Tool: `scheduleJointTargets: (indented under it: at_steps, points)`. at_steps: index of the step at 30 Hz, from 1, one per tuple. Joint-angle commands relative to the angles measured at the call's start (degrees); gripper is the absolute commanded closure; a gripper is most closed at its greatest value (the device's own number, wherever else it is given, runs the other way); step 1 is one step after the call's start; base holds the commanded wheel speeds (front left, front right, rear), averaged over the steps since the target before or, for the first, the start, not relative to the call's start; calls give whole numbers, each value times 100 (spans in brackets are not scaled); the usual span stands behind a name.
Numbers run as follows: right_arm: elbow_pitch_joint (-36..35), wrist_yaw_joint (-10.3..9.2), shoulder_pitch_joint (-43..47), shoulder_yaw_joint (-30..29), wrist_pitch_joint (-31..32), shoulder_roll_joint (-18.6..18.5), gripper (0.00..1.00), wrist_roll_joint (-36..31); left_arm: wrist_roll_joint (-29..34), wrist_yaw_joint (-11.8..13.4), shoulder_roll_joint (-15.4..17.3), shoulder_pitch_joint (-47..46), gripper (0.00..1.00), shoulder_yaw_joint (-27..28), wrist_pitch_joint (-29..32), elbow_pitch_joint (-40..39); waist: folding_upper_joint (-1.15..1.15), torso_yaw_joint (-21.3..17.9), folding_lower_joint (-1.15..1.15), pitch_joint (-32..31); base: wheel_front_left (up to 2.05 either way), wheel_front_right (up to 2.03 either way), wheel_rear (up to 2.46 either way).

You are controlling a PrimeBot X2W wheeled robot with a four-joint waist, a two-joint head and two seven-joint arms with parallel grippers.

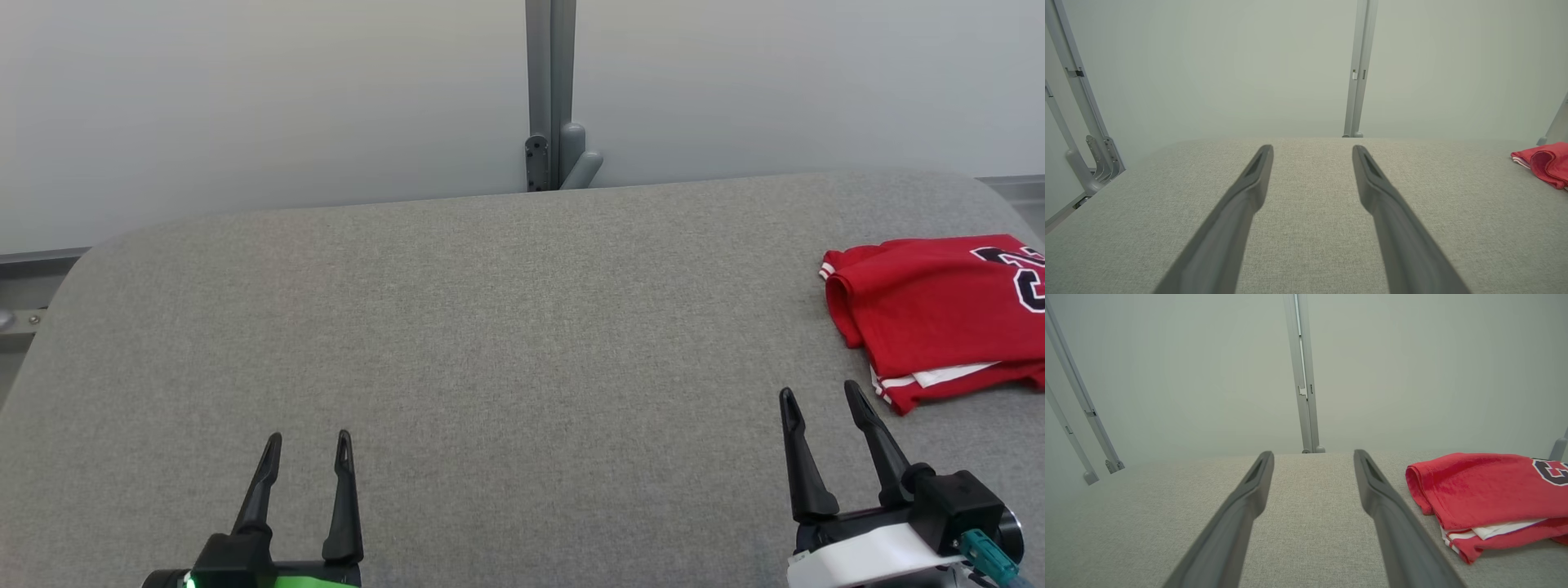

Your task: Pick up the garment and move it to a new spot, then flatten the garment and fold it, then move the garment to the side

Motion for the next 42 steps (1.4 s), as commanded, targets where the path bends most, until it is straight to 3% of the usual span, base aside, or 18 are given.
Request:
scheduleJointTargets:
  at_steps: [1,2,7,23,42]
  points:
    - [24,-1,74,-13,-12,-1,0,10,25,31,1,26,0,9,-14,17,0,2,0,1,0,0,0]
    - [24,0,11,0,0,1,100,2,6,17,-1,2,100,-1,1,26,0,1,0,1,0,0,0]
    - [252,0,65,19,22,21,100,102,-96,9,1,54,100,-8,23,257,0,2,0,4,0,0,0]
    - [672,0,-395,-17,412,-53,100,1942,-1939,-170,96,-276,100,253,364,467,0,15,0,51,0,0,0]
    - [1057,0,-809,-120,820,-72,100,3569,-3572,-338,131,-565,100,561,729,632,0,29,0,105,0,0,0]
